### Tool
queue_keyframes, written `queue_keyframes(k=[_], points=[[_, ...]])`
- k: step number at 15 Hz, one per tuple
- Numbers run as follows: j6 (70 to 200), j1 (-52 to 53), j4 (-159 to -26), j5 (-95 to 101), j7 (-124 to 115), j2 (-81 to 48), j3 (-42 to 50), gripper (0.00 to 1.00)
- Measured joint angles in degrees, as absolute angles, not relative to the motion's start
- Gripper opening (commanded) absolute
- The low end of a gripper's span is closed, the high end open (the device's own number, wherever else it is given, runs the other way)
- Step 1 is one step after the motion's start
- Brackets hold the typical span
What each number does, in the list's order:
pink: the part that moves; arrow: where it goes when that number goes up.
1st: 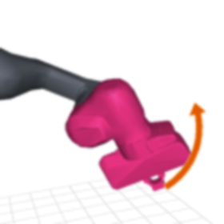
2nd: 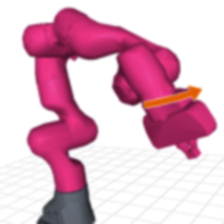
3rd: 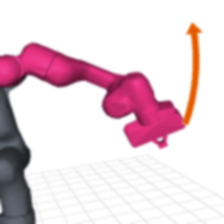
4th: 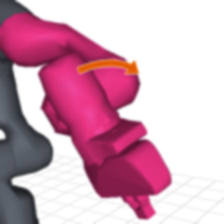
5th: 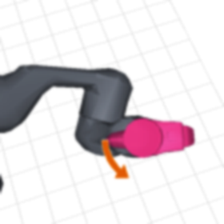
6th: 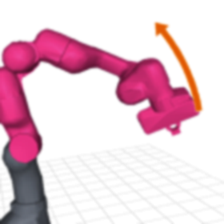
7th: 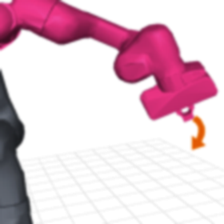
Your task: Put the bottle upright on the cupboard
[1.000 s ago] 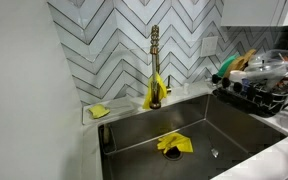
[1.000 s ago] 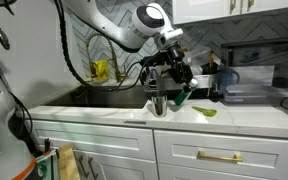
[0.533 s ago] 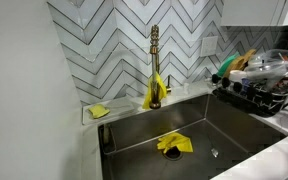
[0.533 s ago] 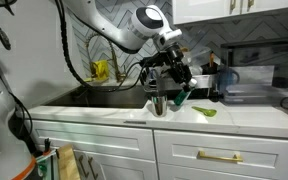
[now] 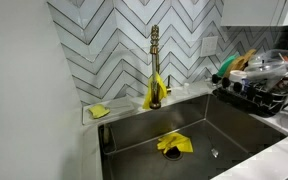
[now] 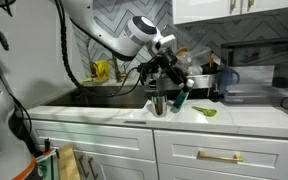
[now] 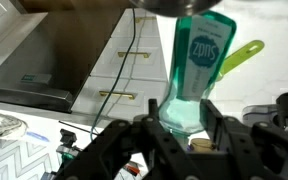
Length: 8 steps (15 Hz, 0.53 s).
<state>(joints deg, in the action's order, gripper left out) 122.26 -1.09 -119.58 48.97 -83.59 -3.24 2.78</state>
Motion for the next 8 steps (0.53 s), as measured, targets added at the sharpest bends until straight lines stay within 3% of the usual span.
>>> queue_keyframes(k=[8], points=[[122.43, -0.75, -123.46, 60.84, -92.8, -3.04, 2.12, 0.21]])
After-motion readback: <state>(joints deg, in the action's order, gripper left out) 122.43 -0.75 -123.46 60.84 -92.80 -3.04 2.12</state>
